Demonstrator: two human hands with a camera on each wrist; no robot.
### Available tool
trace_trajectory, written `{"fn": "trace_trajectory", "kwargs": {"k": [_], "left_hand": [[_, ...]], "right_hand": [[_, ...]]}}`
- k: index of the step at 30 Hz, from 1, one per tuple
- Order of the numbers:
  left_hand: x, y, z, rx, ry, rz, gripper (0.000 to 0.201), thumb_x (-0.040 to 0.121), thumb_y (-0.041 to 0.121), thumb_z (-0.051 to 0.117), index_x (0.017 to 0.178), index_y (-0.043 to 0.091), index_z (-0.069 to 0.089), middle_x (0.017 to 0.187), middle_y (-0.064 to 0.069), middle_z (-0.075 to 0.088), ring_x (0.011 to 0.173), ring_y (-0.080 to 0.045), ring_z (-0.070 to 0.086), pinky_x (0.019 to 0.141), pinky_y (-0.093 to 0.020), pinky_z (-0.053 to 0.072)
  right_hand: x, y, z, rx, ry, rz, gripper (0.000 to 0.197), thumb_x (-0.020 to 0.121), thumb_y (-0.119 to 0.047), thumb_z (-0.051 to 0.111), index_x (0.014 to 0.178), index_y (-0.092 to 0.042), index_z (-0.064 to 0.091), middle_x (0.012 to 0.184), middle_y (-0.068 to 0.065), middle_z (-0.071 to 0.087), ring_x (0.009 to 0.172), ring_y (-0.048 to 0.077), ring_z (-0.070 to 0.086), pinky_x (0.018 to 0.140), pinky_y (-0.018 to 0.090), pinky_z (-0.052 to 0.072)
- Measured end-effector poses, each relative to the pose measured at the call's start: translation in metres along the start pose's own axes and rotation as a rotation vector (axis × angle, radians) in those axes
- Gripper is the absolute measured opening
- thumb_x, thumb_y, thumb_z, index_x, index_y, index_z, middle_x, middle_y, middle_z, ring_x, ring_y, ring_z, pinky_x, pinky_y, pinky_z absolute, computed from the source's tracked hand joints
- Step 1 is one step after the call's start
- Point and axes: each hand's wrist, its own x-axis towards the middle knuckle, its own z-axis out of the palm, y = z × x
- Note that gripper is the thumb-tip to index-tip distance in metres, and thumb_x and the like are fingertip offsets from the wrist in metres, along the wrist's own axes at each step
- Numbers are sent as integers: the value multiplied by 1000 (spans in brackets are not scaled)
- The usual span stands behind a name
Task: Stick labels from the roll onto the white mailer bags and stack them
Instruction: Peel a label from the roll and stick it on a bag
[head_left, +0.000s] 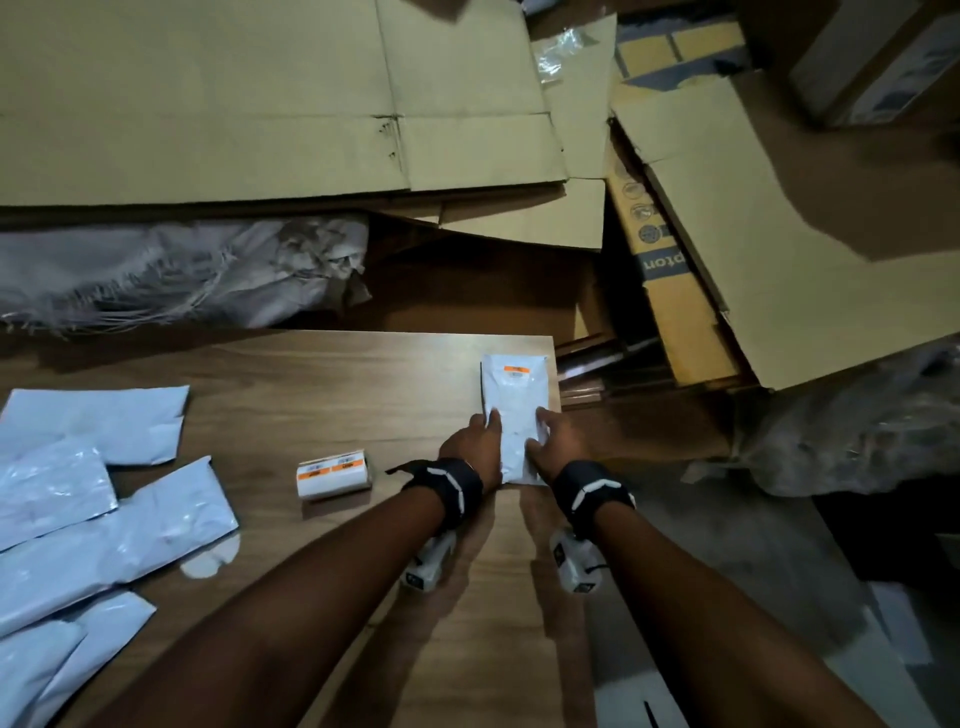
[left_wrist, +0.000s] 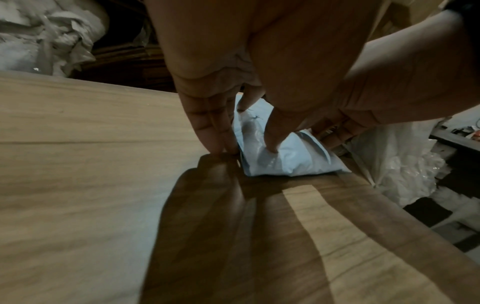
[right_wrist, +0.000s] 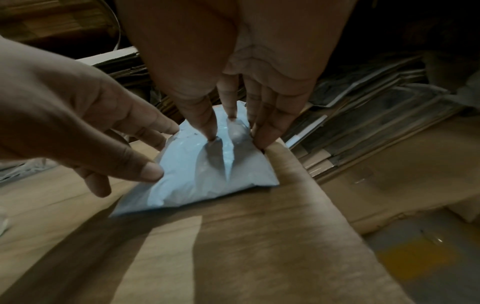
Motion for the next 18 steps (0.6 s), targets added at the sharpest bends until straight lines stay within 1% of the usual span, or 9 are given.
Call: {"fn": "trace_trajectory", "kwargs": {"k": [2, 5, 6, 8, 10, 12, 14, 17, 18], "left_hand": [[-2, 2, 0, 2, -2, -10, 88, 92, 29, 59, 155, 12, -1, 152, -17, 25, 120, -36, 51, 92, -42, 47], [-12, 2, 1, -53, 27, -43, 95, 89, 28, 61, 155, 17, -5, 156, -16, 17, 126, -37, 46, 97, -43, 45], [-16, 1, 3, -59, 64, -45, 97, 87, 29, 62, 155, 19, -6, 159, -15, 12, 130, -36, 42, 101, -43, 41], [-29, -5, 4, -59, 195, -19, 96, 87, 35, 62, 155, 21, -4, 162, -11, 4, 139, -33, 30, 109, -43, 32], [-47, -18, 6, -75, 319, 31, 86, 92, 37, 54, 156, 22, -2, 164, -7, 0, 146, -29, 18, 115, -43, 24], [-68, -34, 9, -43, 388, 74, 82, 92, 29, 51, 156, 22, 0, 164, -6, -2, 148, -27, 12, 118, -42, 19], [-92, -59, 14, -44, 412, 86, 84, 87, 21, 55, 156, 19, 7, 164, -8, 1, 148, -29, 13, 117, -42, 19], [-122, -100, 20, -59, 458, 90, 79, 80, 17, 60, 152, 16, 28, 161, -12, 20, 143, -34, 30, 111, -48, 33], [-135, -119, 21, -51, 471, 68, 79, 77, 17, 61, 151, 16, 31, 160, -12, 24, 142, -35, 32, 110, -49, 35]], "right_hand": [[-2, -1, -2, -37, 3, -10, 57, 90, -19, 58, 144, -12, 42, 143, 15, 47, 128, 32, 48, 109, 40, 38], [-11, -7, -4, -31, 44, -27, 57, 93, -16, 54, 147, -17, 37, 154, 13, 29, 135, 32, 39, 110, 36, 34], [-17, -10, -3, -31, 84, -55, 58, 93, -17, 53, 148, -20, 35, 157, 11, 23, 136, 32, 37, 111, 37, 34], [-34, -21, 2, -72, 143, -160, 57, 95, -22, 52, 149, -23, 34, 159, 7, 19, 139, 30, 33, 112, 38, 33], [-55, -35, 14, -112, 124, -258, 60, 95, -26, 54, 150, -28, 30, 161, 1, 16, 142, 25, 28, 113, 36, 30], [-75, -49, 28, -101, 81, -299, 66, 94, -25, 56, 151, -33, 25, 162, -3, 12, 143, 22, 26, 113, 34, 29], [-95, -66, 47, -60, 57, -356, 69, 92, -22, 58, 151, -32, 23, 162, -4, 12, 143, 20, 26, 114, 32, 27], [-117, -89, 78, -37, 19, -435, 69, 91, -20, 58, 151, -28, 25, 161, -2, 14, 145, 20, 23, 114, 31, 24], [-125, -100, 93, -34, 2, -459, 68, 91, -20, 59, 151, -28, 27, 161, -1, 16, 145, 20, 24, 114, 31, 25]]}}
